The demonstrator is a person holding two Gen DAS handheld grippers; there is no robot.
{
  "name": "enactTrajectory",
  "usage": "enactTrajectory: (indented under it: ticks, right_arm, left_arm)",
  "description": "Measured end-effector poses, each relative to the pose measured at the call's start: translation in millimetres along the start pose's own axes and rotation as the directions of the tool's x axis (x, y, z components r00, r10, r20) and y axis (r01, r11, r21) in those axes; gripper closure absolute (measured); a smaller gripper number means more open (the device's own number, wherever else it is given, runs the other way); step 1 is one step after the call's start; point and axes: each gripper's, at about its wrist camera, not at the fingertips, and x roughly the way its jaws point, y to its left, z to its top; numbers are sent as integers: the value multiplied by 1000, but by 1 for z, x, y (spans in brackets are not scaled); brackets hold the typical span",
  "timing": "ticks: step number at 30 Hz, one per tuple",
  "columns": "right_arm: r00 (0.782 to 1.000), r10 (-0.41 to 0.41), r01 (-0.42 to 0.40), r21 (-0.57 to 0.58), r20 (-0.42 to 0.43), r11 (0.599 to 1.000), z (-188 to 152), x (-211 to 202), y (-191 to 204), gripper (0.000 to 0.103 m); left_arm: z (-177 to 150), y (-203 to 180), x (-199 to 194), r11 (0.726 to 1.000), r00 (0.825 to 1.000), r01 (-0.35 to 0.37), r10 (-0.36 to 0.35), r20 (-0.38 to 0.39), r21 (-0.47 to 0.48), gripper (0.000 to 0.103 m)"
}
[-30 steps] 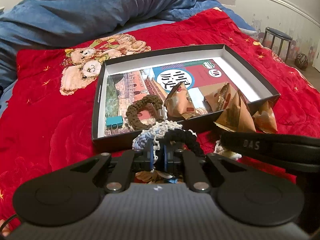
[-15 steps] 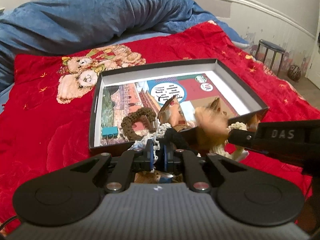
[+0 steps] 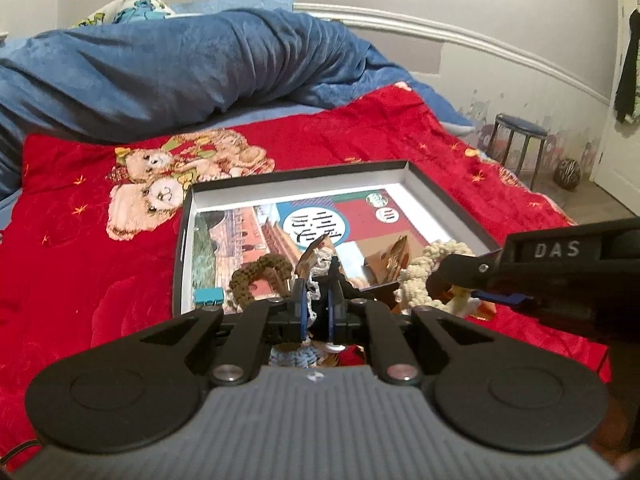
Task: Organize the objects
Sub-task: 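Lift the lace hair tie with left tool while right tool lifts the cream scrunchie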
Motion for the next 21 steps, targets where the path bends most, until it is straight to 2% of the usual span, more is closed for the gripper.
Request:
enactTrajectory:
  ticks: [13, 21]
  right_arm:
    - [997, 71, -71, 38, 7, 997, 7, -1, 1, 89]
    - [995, 97, -98, 17, 16, 995, 15, 3, 12, 89]
  left_arm:
    - [7, -3, -10, 999, 996, 49, -49, 79, 1, 91]
    - [13, 1, -17, 998, 991, 65, -64, 119, -5, 91]
